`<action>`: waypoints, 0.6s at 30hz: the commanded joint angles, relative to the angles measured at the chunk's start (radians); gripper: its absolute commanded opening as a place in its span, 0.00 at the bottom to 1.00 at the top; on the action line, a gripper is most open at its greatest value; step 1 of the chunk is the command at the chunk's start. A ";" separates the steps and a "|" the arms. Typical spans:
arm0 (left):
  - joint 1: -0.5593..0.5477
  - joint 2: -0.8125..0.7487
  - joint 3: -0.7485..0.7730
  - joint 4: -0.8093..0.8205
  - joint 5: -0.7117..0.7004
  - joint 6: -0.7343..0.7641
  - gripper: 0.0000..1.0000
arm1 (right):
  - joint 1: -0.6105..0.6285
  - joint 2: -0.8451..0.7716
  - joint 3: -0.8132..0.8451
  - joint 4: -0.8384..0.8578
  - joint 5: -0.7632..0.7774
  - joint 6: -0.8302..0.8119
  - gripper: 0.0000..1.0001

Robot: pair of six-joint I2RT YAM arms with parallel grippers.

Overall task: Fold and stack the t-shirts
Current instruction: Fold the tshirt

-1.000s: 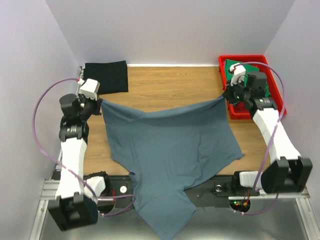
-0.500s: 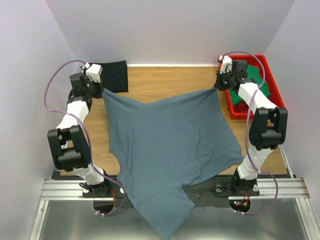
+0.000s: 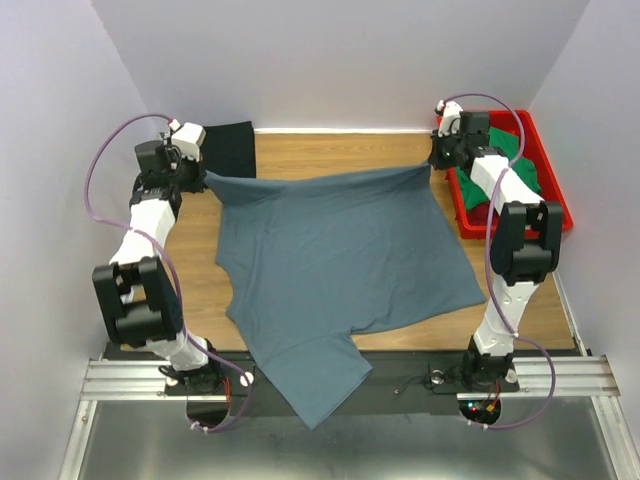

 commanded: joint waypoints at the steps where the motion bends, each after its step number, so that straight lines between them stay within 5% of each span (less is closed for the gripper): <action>1: -0.005 -0.183 -0.073 -0.054 0.035 0.073 0.00 | -0.005 -0.066 -0.036 0.042 0.041 -0.046 0.01; 11: -0.146 -0.456 -0.226 -0.267 -0.081 0.175 0.00 | -0.003 -0.115 -0.078 0.028 0.054 -0.090 0.01; 18: -0.321 -0.501 -0.285 -0.363 -0.219 0.114 0.00 | -0.003 -0.118 -0.072 0.013 0.063 -0.115 0.01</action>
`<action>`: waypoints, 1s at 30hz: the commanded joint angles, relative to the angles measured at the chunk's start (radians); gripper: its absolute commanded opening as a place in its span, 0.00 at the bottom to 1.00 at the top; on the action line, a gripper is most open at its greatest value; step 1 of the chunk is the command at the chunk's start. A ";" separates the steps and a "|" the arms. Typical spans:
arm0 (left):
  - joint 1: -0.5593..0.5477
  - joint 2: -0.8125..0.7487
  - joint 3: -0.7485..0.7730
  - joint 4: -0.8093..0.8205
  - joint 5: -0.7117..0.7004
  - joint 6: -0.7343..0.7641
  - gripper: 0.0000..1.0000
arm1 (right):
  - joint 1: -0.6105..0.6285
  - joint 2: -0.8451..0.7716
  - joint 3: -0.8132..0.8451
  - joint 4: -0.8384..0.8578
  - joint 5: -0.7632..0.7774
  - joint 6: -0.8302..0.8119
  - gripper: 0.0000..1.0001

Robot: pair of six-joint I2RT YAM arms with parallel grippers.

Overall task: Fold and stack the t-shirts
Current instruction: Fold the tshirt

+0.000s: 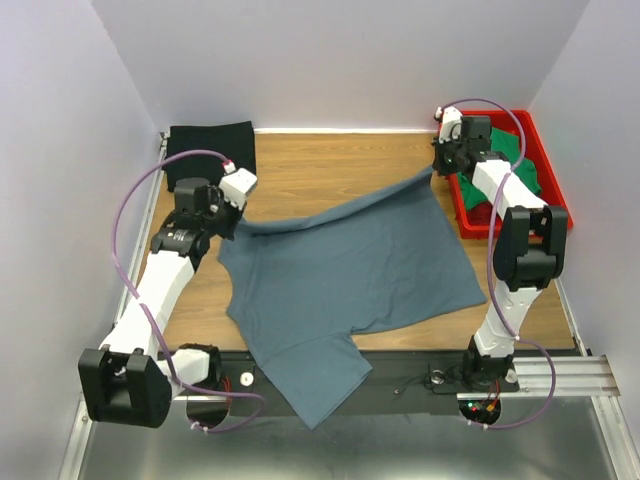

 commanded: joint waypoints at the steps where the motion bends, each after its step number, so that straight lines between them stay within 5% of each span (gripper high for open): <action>1: -0.050 -0.025 -0.020 -0.094 -0.078 -0.024 0.00 | -0.003 -0.058 0.012 0.019 0.031 -0.035 0.00; 17: -0.231 -0.110 -0.029 -0.276 -0.092 0.093 0.00 | -0.031 -0.073 0.009 -0.013 0.022 -0.102 0.01; 30: -0.340 -0.085 -0.088 -0.331 -0.094 0.125 0.00 | -0.032 -0.151 -0.157 -0.031 0.017 -0.212 0.01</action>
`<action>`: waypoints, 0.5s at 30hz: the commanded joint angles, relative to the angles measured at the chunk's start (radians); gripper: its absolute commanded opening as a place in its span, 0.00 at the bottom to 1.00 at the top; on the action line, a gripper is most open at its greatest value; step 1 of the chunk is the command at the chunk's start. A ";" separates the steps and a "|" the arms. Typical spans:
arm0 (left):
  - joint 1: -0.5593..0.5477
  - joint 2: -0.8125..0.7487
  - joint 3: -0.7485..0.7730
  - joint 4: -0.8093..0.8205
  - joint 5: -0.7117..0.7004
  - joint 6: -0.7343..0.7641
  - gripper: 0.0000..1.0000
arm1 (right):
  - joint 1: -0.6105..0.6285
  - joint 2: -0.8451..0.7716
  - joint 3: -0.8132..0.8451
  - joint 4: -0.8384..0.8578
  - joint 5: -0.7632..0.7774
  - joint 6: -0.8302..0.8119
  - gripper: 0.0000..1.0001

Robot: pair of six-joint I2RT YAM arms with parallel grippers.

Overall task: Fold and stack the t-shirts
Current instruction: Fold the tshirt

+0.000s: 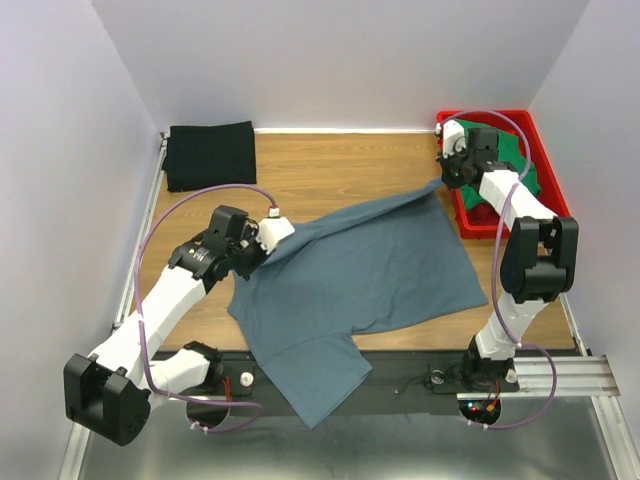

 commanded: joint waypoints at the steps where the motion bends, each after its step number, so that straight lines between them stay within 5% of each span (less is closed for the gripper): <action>1: -0.025 0.004 -0.005 -0.028 0.005 0.030 0.00 | -0.011 -0.050 -0.036 0.006 0.010 -0.052 0.01; 15: -0.104 0.050 -0.020 -0.124 0.026 0.101 0.00 | -0.011 -0.047 -0.085 -0.014 0.036 -0.153 0.01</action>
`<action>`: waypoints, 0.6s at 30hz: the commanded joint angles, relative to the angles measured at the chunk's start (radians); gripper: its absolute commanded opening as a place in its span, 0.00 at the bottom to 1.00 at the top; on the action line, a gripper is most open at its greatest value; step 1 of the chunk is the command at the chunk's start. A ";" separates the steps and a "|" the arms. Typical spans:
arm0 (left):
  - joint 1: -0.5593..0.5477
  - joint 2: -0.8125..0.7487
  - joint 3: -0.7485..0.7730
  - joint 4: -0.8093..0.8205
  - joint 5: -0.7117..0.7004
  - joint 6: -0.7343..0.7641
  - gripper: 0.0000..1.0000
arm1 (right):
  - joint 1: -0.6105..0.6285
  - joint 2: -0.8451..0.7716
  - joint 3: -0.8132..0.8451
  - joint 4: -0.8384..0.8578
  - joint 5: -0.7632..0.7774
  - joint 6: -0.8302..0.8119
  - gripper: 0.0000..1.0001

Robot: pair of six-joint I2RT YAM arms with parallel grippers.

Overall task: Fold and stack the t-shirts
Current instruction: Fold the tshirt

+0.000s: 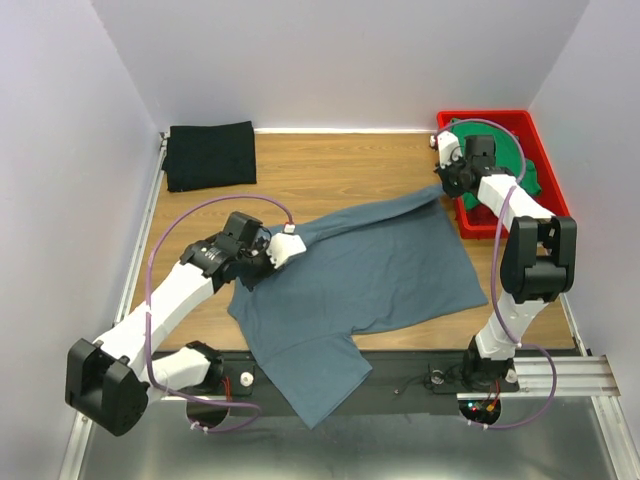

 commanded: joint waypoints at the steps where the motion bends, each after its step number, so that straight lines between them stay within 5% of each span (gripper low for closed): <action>1: -0.024 0.014 -0.020 -0.045 0.014 0.033 0.00 | -0.011 -0.046 -0.021 -0.001 0.019 -0.048 0.01; 6: -0.038 0.046 -0.023 -0.066 0.030 0.065 0.05 | -0.011 -0.037 -0.041 -0.028 0.022 -0.082 0.01; 8: -0.038 0.064 -0.014 -0.094 0.050 0.082 0.28 | -0.011 -0.026 -0.030 -0.048 0.029 -0.089 0.14; 9: -0.039 0.066 -0.008 -0.112 0.057 0.097 0.53 | -0.011 -0.026 -0.026 -0.051 0.034 -0.094 0.20; 11: -0.039 0.049 0.014 -0.123 0.075 0.106 0.69 | -0.011 -0.029 -0.013 -0.053 0.039 -0.091 0.41; 16: -0.024 0.035 0.080 -0.061 0.072 0.031 0.77 | -0.011 -0.026 0.072 -0.087 -0.027 -0.042 0.68; 18: 0.022 0.064 0.103 -0.030 0.054 0.024 0.77 | -0.008 -0.014 0.123 -0.123 -0.053 -0.014 0.68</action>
